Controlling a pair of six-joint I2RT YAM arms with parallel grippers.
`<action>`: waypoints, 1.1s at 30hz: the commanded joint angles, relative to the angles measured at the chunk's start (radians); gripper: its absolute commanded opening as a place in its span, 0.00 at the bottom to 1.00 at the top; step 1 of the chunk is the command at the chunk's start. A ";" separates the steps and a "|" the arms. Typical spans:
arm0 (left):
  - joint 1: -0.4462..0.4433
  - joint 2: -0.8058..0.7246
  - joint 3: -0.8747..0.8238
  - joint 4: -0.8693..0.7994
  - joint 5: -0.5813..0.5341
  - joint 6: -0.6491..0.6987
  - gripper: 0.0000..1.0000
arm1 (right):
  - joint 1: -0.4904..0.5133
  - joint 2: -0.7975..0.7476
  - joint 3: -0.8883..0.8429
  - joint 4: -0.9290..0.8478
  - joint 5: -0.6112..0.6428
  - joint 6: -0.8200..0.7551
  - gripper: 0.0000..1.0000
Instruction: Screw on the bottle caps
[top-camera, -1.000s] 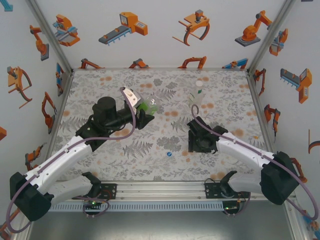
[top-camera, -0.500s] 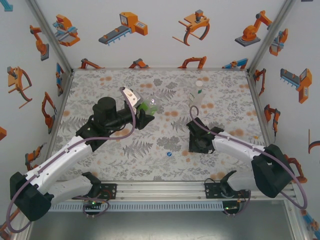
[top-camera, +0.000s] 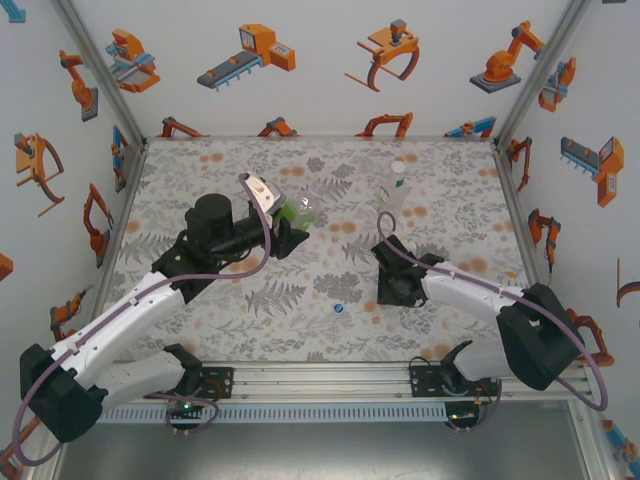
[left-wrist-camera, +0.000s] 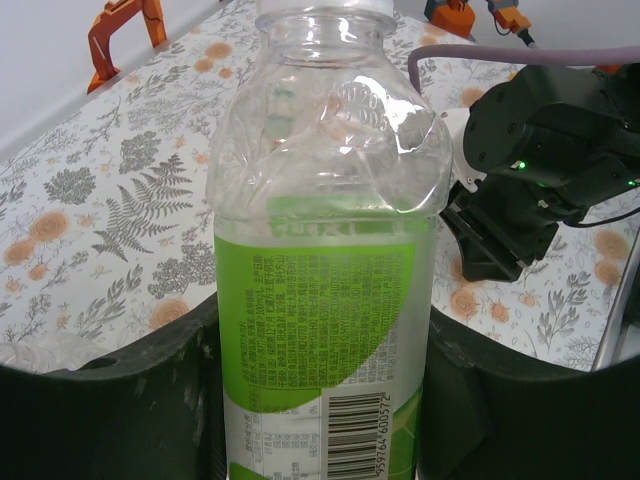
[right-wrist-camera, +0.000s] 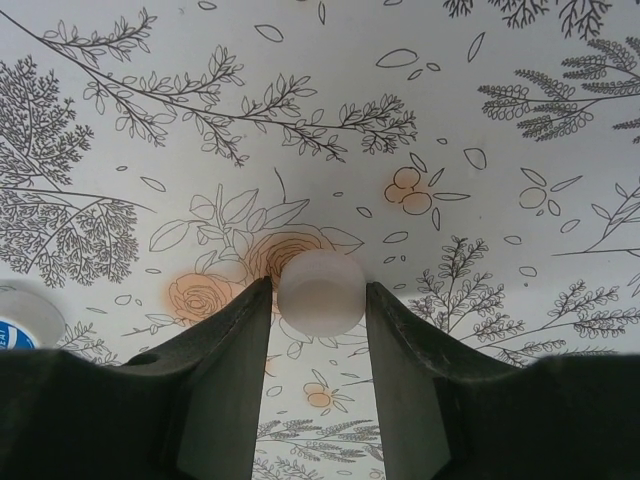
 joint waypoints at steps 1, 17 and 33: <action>0.004 0.000 -0.001 0.027 0.003 -0.015 0.00 | -0.008 0.028 -0.011 0.011 -0.004 -0.010 0.42; 0.004 0.007 0.009 0.023 0.008 -0.015 0.00 | -0.008 0.048 0.000 0.015 -0.019 -0.025 0.41; 0.004 0.021 0.043 -0.065 0.078 0.063 0.00 | -0.008 0.015 0.060 -0.032 -0.024 -0.059 0.30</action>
